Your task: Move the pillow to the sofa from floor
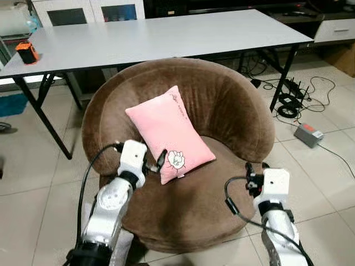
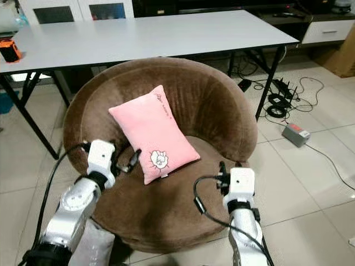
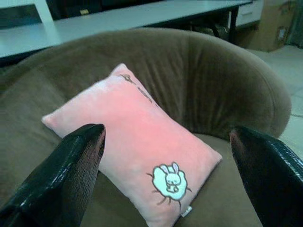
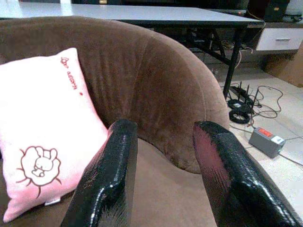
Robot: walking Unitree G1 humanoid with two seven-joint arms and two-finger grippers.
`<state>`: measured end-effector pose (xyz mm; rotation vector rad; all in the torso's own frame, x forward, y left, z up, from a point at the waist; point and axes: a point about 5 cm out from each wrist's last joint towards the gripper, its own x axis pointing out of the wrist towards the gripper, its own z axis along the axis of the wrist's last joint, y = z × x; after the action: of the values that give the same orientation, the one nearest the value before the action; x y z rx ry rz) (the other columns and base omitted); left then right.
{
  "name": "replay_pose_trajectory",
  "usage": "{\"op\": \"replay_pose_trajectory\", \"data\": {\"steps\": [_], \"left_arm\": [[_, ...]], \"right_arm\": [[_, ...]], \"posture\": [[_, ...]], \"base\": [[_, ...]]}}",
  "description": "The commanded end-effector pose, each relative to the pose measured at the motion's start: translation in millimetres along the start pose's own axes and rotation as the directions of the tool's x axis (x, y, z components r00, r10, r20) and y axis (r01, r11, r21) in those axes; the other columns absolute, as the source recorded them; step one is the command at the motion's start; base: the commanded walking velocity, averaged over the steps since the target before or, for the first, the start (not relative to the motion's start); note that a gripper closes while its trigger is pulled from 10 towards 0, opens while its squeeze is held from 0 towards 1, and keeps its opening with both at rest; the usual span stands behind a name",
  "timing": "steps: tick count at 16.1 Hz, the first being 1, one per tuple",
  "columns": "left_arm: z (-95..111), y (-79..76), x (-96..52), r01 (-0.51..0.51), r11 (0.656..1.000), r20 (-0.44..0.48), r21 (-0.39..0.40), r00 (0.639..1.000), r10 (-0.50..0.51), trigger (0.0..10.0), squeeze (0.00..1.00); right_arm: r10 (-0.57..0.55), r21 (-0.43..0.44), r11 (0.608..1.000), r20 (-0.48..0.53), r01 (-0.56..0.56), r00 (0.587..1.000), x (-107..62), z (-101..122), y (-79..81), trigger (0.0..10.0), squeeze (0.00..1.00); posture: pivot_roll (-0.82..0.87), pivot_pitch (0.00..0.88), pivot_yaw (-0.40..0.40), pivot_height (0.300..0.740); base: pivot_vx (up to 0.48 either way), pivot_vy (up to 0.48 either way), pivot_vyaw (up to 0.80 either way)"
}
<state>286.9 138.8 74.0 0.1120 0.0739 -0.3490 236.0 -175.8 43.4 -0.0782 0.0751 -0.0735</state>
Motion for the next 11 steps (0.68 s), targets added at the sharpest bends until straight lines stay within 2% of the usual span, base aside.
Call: {"op": "replay_pose_trajectory", "data": {"steps": [1,2,4,6,11], "left_arm": [[2.1,4.6,0.5,-0.017,1.000,0.011,-0.007,1.000,0.018,10.0,0.11],[2.4,5.5,1.7,-0.023,1.000,0.014,-0.016,1.000,0.023,10.0,0.16],[2.0,6.4,2.3,-0.027,1.000,0.013,-0.012,1.000,0.027,10.0,0.16],[2.0,7.4,2.9,-0.034,0.999,0.014,-0.022,0.999,0.034,10.0,0.09],[0.2,10.0,2.4,-0.047,0.998,0.008,-0.051,0.999,0.048,10.0,0.04]], "right_arm": [[-0.018,0.015,1.000,-0.023,0.019,1.000,0.4,-3.2,-1.6,10.0,0.00],[-0.019,0.014,1.000,-0.024,0.020,1.000,0.4,-3.0,-1.0,10.0,0.00],[-0.020,0.016,1.000,-0.027,0.020,0.999,-0.2,-3.5,-0.6,10.0,0.00],[-0.018,0.014,1.000,-0.037,0.018,0.999,-1.9,-5.7,0.0,10.0,0.00],[-0.009,0.011,1.000,-0.061,0.009,0.998,-5.0,-10.7,1.6,10.0,0.00]], "posture": [[0.03,0.000,0.048,0.740],[0.02,0.000,0.048,0.740],[0.02,0.000,0.049,0.740],[0.02,0.000,0.046,0.740],[0.03,0.000,0.043,0.740]], "base": [[-0.322,0.000,0.00],[-0.251,0.000,0.00],[-0.240,0.000,0.00],[0.000,0.000,0.00],[0.000,0.000,0.00]]}}
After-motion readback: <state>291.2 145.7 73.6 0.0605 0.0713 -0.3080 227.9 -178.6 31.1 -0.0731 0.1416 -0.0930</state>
